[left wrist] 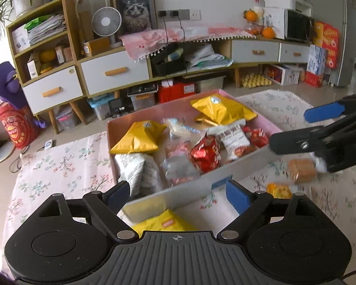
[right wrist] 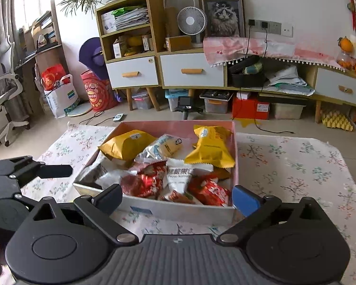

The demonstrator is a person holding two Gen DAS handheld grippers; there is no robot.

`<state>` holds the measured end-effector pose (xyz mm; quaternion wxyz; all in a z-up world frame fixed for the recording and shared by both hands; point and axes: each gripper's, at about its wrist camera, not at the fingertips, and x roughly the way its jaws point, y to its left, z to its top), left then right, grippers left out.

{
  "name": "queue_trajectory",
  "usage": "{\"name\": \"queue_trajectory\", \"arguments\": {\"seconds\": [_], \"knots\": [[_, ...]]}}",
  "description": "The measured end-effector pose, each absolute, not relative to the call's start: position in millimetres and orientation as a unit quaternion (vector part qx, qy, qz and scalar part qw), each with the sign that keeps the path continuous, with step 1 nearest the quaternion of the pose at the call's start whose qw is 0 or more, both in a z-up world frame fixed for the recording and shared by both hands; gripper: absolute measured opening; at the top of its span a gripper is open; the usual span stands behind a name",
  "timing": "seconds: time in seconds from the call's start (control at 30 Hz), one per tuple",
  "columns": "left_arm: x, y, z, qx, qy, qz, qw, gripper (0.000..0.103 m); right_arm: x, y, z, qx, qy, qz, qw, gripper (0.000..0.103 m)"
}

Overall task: Organize snacks
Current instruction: 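Move both open tools back over the remaining snacks on the table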

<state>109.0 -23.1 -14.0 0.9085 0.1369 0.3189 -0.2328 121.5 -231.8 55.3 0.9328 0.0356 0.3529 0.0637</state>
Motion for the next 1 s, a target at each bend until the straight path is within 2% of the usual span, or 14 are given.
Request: {"name": "queue_trajectory", "arguments": {"seconds": [0.23, 0.8, 1.0], "knots": [[92, -11, -19, 0.169, 0.323, -0.237, 0.9, 0.095, 101, -234, 48, 0.002, 0.36, 0.071, 0.93, 0.086], [96, 26, -57, 0.222, 0.344, -0.275, 0.87, 0.095, 62, -239, 15, -0.069, 0.399, 0.125, 0.906, 0.086], [111, 33, -69, 0.222, 0.343, -0.291, 0.865, 0.096, 62, -234, 0, -0.057, 0.422, 0.162, 0.89, 0.086]]}}
